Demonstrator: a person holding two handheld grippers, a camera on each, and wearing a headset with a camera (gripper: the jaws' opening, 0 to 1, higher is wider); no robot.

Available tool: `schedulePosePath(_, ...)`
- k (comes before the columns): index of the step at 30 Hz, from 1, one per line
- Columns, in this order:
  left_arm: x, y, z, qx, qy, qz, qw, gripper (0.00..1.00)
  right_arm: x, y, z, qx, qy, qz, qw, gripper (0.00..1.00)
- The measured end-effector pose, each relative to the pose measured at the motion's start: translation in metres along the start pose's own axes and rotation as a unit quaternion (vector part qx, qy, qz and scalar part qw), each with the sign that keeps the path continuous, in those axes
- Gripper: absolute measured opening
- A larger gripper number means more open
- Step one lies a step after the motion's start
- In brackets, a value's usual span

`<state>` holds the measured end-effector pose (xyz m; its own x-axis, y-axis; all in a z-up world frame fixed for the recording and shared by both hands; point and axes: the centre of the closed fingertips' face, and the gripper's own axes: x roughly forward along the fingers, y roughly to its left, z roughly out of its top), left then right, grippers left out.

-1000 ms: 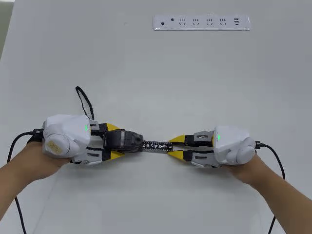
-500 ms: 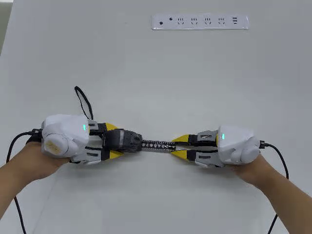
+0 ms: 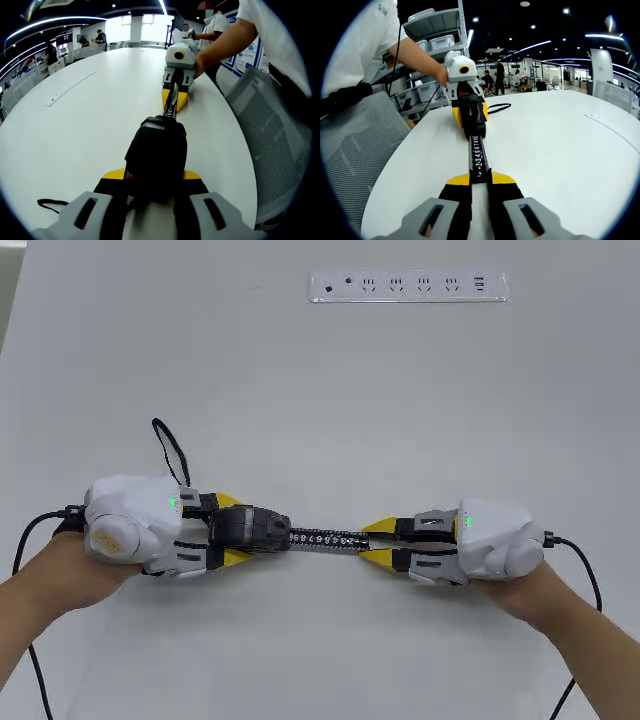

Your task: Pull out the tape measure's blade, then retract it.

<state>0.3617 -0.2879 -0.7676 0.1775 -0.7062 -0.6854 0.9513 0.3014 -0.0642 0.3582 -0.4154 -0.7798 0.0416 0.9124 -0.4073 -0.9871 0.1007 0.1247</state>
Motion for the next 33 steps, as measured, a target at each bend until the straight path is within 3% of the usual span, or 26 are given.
schedulePosePath(33,0.001,0.001,-0.002,-0.005,0.0,0.002,1.0,0.31,-0.023,-0.001,-0.009,0.015,-0.002,-0.01,0.9998,0.09)
